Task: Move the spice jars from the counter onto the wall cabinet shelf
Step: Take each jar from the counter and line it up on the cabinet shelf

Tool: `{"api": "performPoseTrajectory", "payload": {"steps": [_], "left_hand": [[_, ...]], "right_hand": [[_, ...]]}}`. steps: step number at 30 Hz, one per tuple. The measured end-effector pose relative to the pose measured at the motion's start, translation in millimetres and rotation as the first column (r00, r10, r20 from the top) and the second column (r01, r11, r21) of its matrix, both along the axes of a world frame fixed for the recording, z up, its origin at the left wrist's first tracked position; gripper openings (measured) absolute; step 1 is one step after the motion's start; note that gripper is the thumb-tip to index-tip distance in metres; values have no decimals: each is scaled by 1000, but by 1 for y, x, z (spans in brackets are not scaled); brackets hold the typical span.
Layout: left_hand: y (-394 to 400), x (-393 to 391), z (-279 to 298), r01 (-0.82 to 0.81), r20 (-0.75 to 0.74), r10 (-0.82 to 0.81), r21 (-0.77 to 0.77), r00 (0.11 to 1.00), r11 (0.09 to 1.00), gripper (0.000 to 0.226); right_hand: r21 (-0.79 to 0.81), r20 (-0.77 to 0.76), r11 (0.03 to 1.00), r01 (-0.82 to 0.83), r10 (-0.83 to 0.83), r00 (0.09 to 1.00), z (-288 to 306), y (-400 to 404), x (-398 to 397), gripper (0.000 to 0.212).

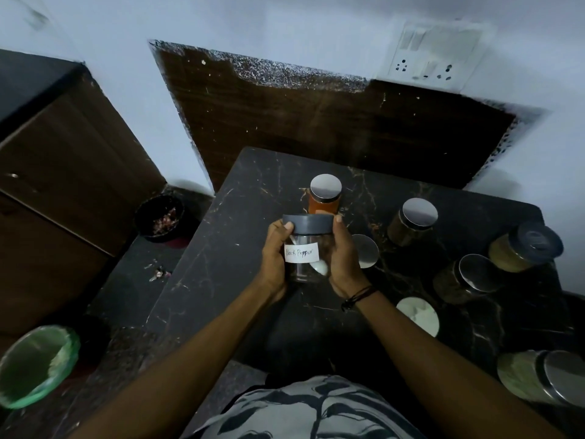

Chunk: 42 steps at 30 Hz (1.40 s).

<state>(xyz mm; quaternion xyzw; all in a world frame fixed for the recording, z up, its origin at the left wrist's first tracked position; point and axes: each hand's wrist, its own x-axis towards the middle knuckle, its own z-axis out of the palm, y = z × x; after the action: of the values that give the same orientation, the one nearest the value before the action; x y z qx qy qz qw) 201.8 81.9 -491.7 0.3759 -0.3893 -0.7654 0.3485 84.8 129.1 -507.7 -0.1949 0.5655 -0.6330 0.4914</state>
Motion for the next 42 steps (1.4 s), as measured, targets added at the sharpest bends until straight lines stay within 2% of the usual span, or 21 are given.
{"api": "performPoseTrajectory", "payload": {"steps": [3,7,10,14,18,22,25,30,33,35,38,42], "left_hand": [[-4,-3,3,9,7,-9,-40,1000,999,44],[-7,-7,5,17,3,-17,-55,1000,998,48],[-5,-10,11,10,-17,-11,-68,1000,998,53],[-9,-19,37,-15,-100,3,-120,995,993,52],[-37,-34,106,-71,-198,10,-304,980,950,40],[-69,-54,210,-131,-323,-45,-502,945,855,47],[-88,-66,292,-159,-382,-105,-597,918,786,48],[-107,-84,386,-184,-404,-157,-684,901,706,48],[-118,-94,428,-207,-418,-164,-708,894,675,48],[-127,-102,445,-227,-433,-157,-709,888,668,39],[-143,-111,463,-263,-451,-141,-716,881,647,33],[-164,-122,488,-348,-475,-80,-739,877,577,26]], "right_hand": [[-2,6,1000,7,-7,1000,2,-4,-2,61],[-35,8,999,4,-4,1000,8,-6,-4,68],[-115,-8,993,-22,21,1000,16,-2,-2,70],[-237,-86,971,-19,-1,996,46,-4,-9,63],[-401,-153,914,-69,8,988,120,-26,-27,55],[-559,-286,819,-128,-46,957,229,-57,-48,50],[-657,-363,737,-156,-128,923,313,-72,-59,49],[-755,-394,627,-193,-198,897,404,-89,-71,43],[-770,-414,607,-197,-239,879,447,-100,-78,47],[-767,-421,614,-187,-261,868,465,-108,-81,49],[-769,-431,616,-173,-299,851,485,-121,-88,45],[-739,-480,662,-123,-390,786,511,-141,-99,41]]}}
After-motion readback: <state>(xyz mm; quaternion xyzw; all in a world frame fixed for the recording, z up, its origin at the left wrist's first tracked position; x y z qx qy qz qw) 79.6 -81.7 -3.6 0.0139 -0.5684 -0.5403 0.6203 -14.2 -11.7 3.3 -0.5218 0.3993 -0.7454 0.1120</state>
